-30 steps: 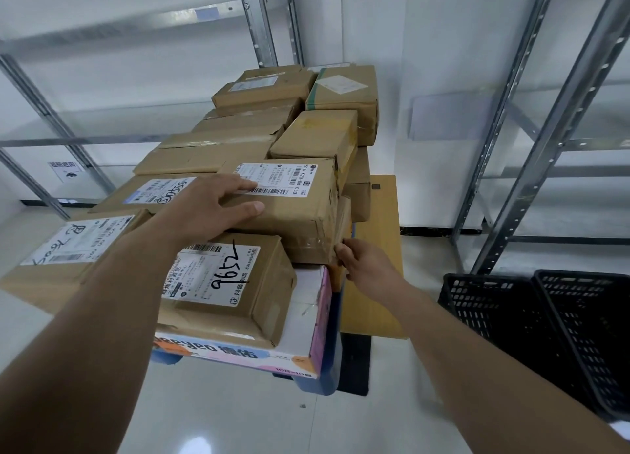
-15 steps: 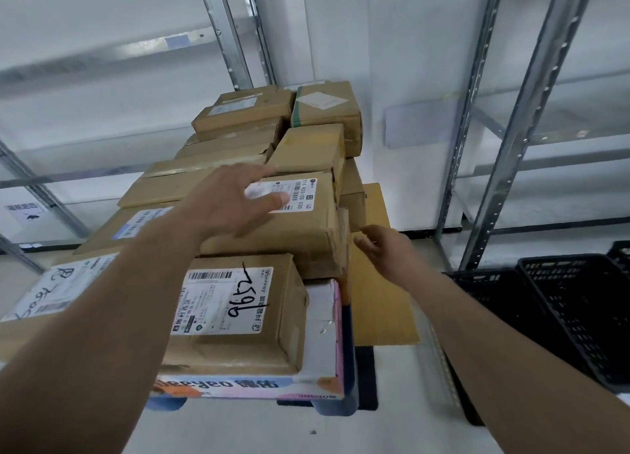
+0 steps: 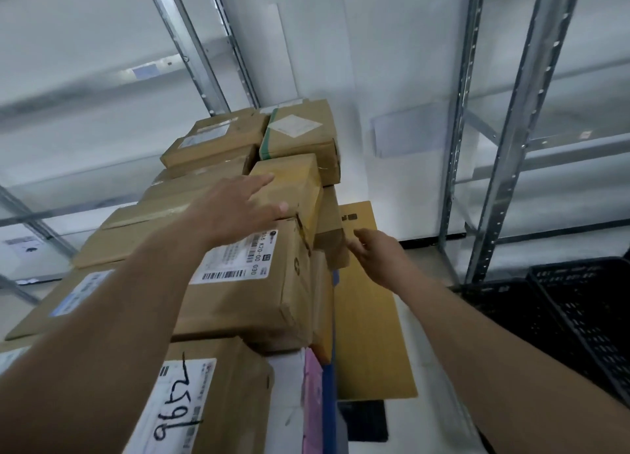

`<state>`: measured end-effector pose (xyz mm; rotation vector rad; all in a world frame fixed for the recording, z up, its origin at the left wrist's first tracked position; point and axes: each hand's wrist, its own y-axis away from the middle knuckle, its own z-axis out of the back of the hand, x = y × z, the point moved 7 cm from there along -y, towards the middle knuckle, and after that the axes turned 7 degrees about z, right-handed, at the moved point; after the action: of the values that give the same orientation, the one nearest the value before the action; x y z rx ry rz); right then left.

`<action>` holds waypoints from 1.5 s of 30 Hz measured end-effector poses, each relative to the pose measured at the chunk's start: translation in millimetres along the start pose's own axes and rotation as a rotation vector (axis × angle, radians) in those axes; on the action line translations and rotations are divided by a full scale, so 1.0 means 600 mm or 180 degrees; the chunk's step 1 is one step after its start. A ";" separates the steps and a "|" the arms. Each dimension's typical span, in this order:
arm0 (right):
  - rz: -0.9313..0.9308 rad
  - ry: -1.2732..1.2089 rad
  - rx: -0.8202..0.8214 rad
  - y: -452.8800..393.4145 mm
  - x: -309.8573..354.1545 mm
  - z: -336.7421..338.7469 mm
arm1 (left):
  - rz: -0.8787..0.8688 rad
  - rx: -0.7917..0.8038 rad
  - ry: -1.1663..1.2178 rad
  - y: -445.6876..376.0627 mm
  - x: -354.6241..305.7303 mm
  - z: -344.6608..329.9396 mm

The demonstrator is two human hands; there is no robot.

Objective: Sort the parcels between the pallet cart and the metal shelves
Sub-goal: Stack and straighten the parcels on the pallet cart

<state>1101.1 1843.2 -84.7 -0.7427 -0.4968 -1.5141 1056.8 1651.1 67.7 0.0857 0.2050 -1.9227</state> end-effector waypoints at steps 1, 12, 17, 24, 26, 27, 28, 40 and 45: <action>0.0021 -0.0040 0.0019 -0.012 -0.001 0.003 | 0.0055 0.0026 -0.0035 -0.011 -0.001 -0.003; 0.0189 -0.0112 0.0658 -0.115 -0.019 -0.005 | 0.0429 0.0324 -0.0455 -0.075 0.007 -0.037; 0.0409 -0.0532 0.0875 -0.118 -0.012 -0.025 | 0.0550 0.0350 -0.0454 -0.075 0.005 -0.035; 0.0326 -0.1215 0.0980 -0.102 0.001 -0.053 | 0.0663 0.0308 -0.0373 -0.068 0.008 -0.033; 0.0211 -0.1277 0.0953 -0.111 -0.001 -0.049 | 0.0655 0.0337 -0.0378 -0.069 0.008 -0.034; 0.0158 -0.1295 0.0955 -0.115 -0.002 -0.049 | 0.0661 0.0376 -0.0405 -0.069 0.008 -0.035; 0.0104 -0.1307 0.0965 -0.117 -0.001 -0.050 | 0.0674 0.0422 -0.0447 -0.068 0.008 -0.036; 0.0014 -0.1276 0.0958 -0.110 0.016 -0.069 | 0.0733 0.0623 -0.0444 -0.060 0.010 -0.036; -0.0043 -0.1331 0.0912 -0.104 0.019 -0.066 | 0.0664 0.0615 -0.0526 -0.063 0.007 -0.036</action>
<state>1033.5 1812.8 -96.3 -0.8304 -1.0114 -1.2633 1019.0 1664.5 49.8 0.0734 -0.0981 -1.7270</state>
